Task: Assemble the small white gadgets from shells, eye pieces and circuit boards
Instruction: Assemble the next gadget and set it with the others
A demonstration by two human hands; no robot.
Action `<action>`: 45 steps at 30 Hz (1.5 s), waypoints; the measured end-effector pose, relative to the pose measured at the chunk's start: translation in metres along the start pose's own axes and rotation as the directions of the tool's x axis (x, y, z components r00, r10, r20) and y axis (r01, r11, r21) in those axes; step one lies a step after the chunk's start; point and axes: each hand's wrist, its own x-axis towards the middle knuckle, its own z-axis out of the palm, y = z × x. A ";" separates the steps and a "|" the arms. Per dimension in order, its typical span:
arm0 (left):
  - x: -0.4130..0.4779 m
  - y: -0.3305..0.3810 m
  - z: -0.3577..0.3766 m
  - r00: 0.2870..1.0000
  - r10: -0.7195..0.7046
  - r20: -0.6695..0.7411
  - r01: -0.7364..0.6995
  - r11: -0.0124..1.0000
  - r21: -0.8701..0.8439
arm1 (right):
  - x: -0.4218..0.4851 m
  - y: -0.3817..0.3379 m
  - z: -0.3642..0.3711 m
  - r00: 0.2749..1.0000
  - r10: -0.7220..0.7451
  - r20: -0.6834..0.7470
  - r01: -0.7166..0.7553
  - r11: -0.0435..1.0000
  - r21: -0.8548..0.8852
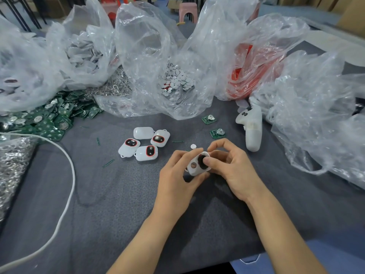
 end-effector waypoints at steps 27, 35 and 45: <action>0.000 0.000 0.000 0.997 0.013 0.070 -0.012 1.000 -0.016 | 0.000 0.005 0.002 0.998 -0.052 -0.031 0.047 0.989 -0.140; -0.001 -0.002 0.002 0.996 0.038 0.087 -0.032 0.997 -0.065 | 0.001 0.001 -0.001 1.000 0.009 0.000 -0.009 0.995 -0.102; -0.001 -0.006 0.004 0.997 -0.005 0.071 0.010 0.998 -0.068 | -0.001 0.001 0.001 0.999 0.035 0.018 -0.032 0.987 -0.155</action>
